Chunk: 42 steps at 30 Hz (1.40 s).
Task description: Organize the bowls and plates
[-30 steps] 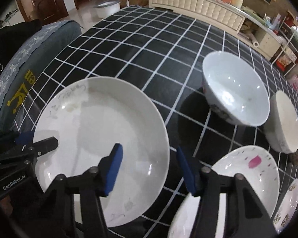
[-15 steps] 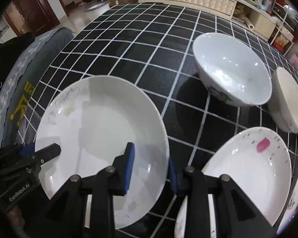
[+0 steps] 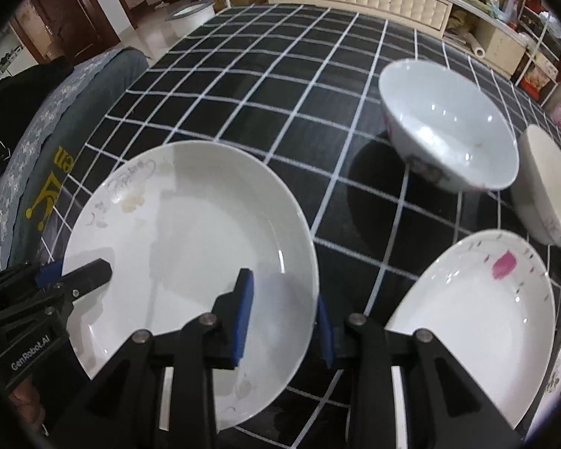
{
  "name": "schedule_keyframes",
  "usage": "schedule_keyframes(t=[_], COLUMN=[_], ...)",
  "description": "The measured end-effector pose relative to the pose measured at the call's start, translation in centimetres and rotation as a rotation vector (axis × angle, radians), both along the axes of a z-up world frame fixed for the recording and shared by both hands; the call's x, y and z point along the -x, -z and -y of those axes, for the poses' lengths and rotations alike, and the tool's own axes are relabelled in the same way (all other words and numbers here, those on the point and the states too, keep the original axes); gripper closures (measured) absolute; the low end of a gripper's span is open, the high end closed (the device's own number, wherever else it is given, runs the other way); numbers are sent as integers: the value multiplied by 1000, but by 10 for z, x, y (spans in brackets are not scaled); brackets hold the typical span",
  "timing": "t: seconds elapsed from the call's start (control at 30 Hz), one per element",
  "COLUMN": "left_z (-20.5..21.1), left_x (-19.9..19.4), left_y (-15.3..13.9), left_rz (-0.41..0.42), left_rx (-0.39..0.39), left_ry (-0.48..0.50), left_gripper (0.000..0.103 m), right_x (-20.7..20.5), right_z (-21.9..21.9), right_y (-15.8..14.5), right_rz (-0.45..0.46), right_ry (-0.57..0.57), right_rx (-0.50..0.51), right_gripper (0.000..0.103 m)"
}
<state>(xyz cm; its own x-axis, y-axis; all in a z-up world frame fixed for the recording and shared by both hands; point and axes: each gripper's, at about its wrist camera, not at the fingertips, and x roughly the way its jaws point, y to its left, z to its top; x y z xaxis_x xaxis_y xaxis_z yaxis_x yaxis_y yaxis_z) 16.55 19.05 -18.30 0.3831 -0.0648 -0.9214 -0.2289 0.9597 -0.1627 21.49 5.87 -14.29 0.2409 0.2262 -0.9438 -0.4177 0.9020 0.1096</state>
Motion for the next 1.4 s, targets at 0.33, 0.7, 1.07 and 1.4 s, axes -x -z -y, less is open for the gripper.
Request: schedule_keyframes(t=[0.33, 0.7, 1.07, 1.4], left_z=[2, 20, 117, 183], left_x=[5, 23, 10, -14], left_y=[4, -49, -56, -37], left_rz=[-14, 97, 100, 50], left_rx=[15, 19, 16, 94], left_ry=[-27, -30, 166, 279], left_gripper=[78, 78, 78, 78], right_x=[5, 19, 38, 38], right_z=[13, 67, 153, 215], right_y=[-14, -54, -58, -46], right_rz=[26, 90, 128, 110], right_ry=[1, 69, 191, 287], right_rx=[-50, -117, -96, -101], right_gripper=[67, 67, 67, 67])
